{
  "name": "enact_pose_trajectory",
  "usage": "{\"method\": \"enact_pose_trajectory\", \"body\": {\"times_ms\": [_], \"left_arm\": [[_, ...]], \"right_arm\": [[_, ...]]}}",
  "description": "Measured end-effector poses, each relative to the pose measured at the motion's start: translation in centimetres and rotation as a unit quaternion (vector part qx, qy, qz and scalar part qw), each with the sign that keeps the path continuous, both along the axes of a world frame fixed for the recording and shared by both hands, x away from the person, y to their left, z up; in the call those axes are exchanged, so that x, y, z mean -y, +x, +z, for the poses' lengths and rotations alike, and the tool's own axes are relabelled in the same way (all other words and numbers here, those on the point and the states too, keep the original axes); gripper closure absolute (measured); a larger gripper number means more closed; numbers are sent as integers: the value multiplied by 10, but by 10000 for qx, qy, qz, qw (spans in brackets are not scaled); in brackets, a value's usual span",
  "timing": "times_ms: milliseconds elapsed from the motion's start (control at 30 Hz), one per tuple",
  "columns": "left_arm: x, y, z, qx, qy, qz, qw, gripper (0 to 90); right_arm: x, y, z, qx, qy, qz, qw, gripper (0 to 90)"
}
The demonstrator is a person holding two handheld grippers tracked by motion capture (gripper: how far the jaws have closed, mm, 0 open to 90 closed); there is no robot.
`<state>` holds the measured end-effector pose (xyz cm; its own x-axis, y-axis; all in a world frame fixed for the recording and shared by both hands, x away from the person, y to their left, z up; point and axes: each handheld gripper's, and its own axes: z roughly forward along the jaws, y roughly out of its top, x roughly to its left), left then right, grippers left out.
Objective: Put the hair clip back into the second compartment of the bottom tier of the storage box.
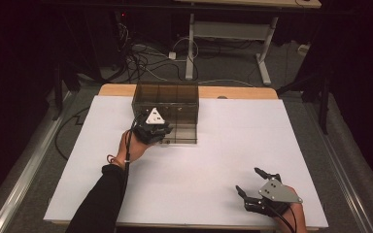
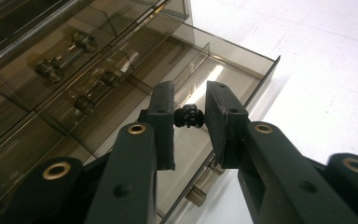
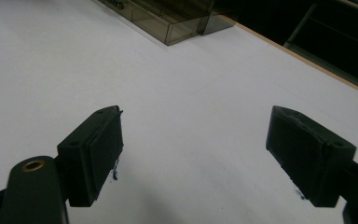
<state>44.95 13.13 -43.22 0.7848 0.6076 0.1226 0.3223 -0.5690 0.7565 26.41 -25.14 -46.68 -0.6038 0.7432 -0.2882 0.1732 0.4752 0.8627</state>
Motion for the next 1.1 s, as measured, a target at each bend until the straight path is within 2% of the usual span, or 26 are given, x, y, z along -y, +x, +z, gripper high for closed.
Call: {"method": "enact_pose_trajectory", "body": {"times_ms": [700,867,933,1100], "left_arm": [[-1,2,-2,-15,-57,37,10000,693],[-2,1,-1,28,-105,41,9999,691],[-2,-1,1,84,-63,80,9999,677],[-7,-5,4,231,-314,127,9992,676]], "right_arm": [[0,0,0,-4,-10,5,10000,189],[0,0,0,-1,-17,16,10000,189],[-1,0,0,-8,-15,16,10000,188],[-1,-1,-1,-11,-23,13,10000,189]]}}
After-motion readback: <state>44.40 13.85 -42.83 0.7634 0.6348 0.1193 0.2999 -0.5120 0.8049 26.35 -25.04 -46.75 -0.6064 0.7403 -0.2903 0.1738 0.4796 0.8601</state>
